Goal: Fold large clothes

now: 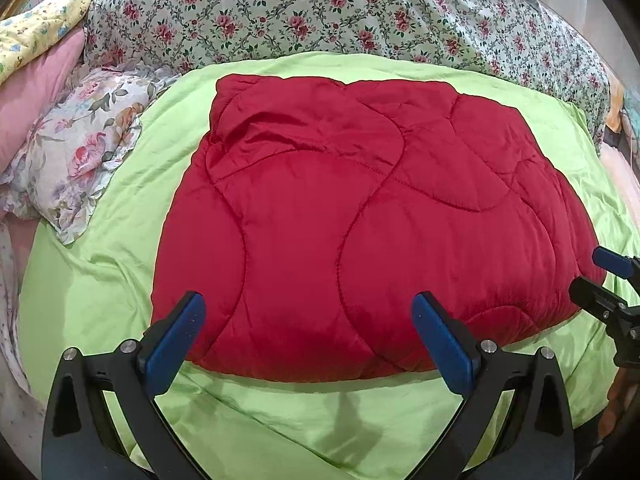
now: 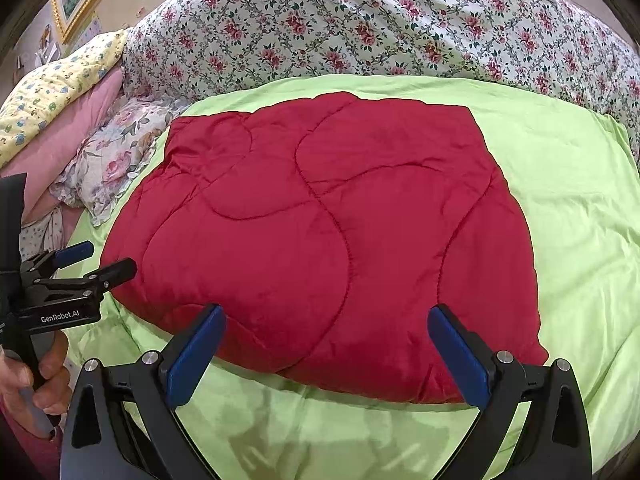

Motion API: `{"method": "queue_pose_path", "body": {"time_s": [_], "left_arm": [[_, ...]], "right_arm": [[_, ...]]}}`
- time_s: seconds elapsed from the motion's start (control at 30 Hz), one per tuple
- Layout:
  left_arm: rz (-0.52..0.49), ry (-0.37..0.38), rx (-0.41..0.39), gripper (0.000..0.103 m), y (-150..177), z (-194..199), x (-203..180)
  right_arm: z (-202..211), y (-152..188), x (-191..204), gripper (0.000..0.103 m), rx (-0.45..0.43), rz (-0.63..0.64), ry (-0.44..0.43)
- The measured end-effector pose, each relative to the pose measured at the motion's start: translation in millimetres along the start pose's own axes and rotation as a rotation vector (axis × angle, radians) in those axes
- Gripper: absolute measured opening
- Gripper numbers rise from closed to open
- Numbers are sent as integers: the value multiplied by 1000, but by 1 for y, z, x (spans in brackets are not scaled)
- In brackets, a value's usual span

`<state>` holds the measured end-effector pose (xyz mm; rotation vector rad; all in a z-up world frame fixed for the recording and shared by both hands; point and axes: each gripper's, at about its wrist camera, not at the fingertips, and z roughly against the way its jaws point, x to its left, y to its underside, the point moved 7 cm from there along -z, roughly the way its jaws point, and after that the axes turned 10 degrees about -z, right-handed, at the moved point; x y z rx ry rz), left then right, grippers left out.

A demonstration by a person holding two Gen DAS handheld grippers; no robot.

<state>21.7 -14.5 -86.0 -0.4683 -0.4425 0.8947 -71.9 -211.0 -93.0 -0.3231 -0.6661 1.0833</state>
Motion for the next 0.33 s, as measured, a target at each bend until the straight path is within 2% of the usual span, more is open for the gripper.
{"method": "queue_pose_path", "body": {"time_s": [0.33], "left_arm": [[-3, 41, -4, 103, 1, 0, -6]], "right_arm": [[-1, 1, 3, 102, 2, -1, -4]]}}
